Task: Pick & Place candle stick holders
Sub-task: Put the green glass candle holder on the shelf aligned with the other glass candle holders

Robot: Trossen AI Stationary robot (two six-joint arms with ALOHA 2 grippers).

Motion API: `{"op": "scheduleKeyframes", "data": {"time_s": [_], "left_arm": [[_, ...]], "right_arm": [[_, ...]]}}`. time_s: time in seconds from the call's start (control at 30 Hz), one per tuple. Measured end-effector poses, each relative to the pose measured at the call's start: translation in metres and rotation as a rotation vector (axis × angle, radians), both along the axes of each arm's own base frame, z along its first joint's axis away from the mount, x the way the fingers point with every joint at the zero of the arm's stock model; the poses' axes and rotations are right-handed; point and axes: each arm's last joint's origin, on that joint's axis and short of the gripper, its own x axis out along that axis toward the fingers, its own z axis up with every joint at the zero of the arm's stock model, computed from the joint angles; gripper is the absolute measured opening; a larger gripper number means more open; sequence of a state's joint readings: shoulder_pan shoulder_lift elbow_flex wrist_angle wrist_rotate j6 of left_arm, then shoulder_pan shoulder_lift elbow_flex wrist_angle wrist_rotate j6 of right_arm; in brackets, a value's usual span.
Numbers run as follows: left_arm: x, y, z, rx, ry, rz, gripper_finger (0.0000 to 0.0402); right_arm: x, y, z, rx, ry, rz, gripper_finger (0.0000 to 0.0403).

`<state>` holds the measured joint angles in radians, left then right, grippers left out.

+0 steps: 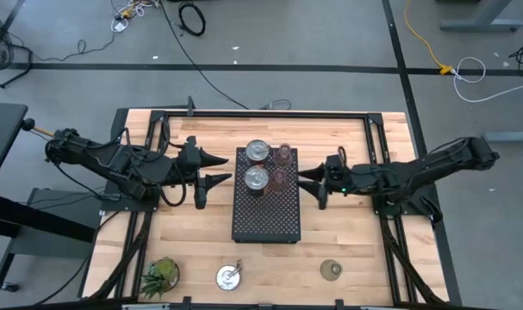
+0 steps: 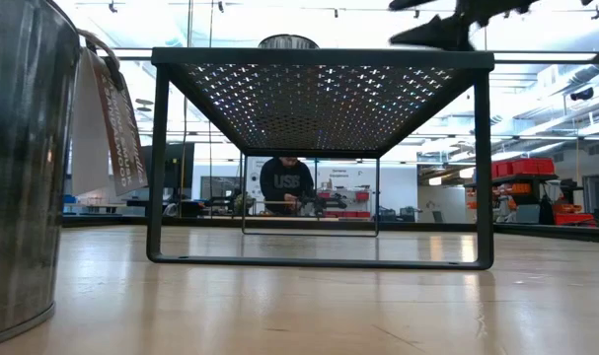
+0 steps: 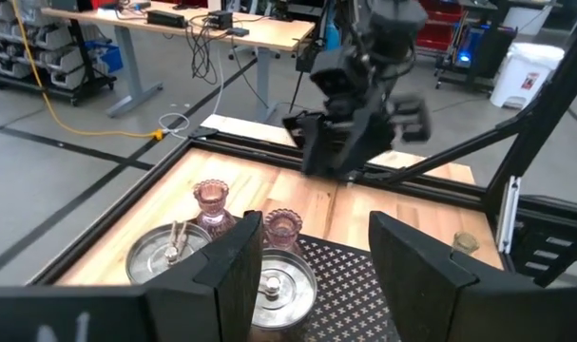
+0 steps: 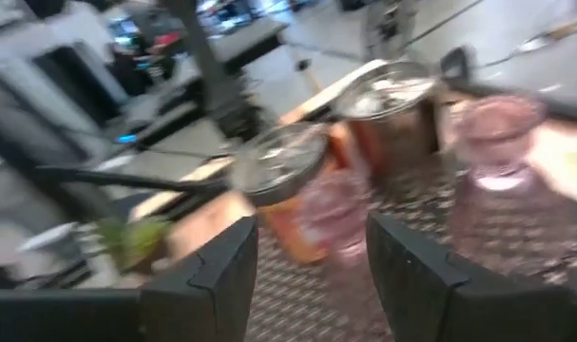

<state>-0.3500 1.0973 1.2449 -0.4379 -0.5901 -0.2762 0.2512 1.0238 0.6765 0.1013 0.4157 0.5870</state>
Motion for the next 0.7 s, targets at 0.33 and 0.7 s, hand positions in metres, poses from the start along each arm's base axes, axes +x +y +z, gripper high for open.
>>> {"op": "scheduleKeyframes", "data": {"time_s": [0.33, 0.7], "left_arm": [[0.000, 0.000, 0.000, 0.025, 0.007, -0.006, 0.0197], [0.000, 0.000, 0.000, 0.025, 0.007, -0.006, 0.0197]], "right_arm": [[-0.041, 0.017, -0.013, 0.390, 0.336, 0.335, 0.0162], [-0.060, 0.042, -0.021, 0.782, 0.660, 0.581, 0.0152]]}}
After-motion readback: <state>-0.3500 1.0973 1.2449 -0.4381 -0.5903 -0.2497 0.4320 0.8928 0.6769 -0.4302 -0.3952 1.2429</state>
